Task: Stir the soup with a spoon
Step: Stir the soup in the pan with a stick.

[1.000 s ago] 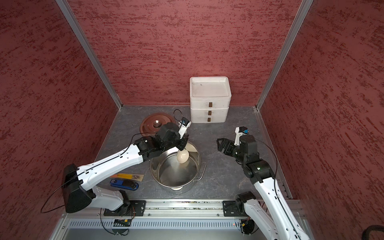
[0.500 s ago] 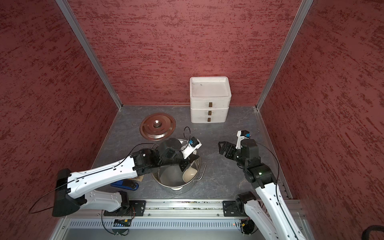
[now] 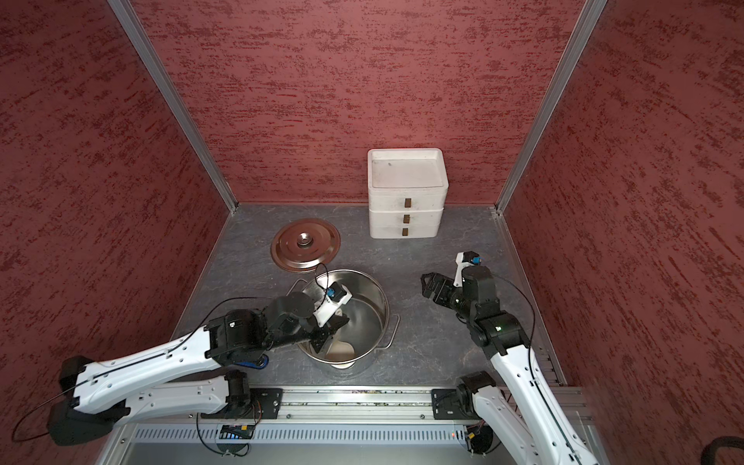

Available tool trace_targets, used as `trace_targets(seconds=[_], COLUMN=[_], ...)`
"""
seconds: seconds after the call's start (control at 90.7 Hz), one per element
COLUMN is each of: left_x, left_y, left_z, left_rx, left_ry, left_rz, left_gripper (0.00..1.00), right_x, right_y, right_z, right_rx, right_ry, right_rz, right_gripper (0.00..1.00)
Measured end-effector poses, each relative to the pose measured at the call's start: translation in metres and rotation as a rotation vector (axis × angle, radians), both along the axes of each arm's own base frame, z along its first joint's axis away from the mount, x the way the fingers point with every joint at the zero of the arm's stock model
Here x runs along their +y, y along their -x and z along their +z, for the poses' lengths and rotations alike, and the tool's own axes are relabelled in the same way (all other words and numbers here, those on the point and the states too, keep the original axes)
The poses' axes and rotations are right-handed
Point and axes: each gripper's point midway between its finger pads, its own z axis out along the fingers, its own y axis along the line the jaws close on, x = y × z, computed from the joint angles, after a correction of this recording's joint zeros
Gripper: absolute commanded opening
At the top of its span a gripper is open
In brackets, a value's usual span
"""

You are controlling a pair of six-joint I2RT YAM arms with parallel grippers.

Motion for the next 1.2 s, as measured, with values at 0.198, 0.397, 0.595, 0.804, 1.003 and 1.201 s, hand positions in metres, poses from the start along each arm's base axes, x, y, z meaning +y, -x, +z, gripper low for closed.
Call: trace_targets(seconds=[0.198,0.397,0.595,0.804,1.003,1.201], left_x=[0.043,0.055,0.033,-0.003,-0.044,-0.085], left_y=[-0.033,-0.06,-0.09,-0.12,-0.121,-0.089], left_z=[-0.002,-0.01,-0.003,0.013,0.017,0.026], left_rx=[0.005,0.007,-0.032,-0.089,-0.1,-0.105], left_ry=[-0.028,-0.067,-0.095,-0.073,-0.035,0.013], left_rz=[0.183,0.26,0.244,0.196,0.09,-0.062], left_gripper=[0.0,0.0,0.0,0.0,0.0,0.0], right_x=[0.0,0.0,-0.001,-0.001,-0.002,-0.003], right_y=[-0.001,0.001,0.002,0.004,0.006,0.006], right_z=[-0.001,0.002,0.005,0.007,0.006,0.007], right_rx=[0.005,-0.006,-0.021,-0.029,-0.032,-0.033], right_ry=[0.001,-0.002,-0.005,-0.008,-0.009,-0.008], right_rz=[0.001,0.001,0.001,0.0,-0.003,-0.008], right_gripper=[0.98,0.98,0.98,0.98,0.98,0.98])
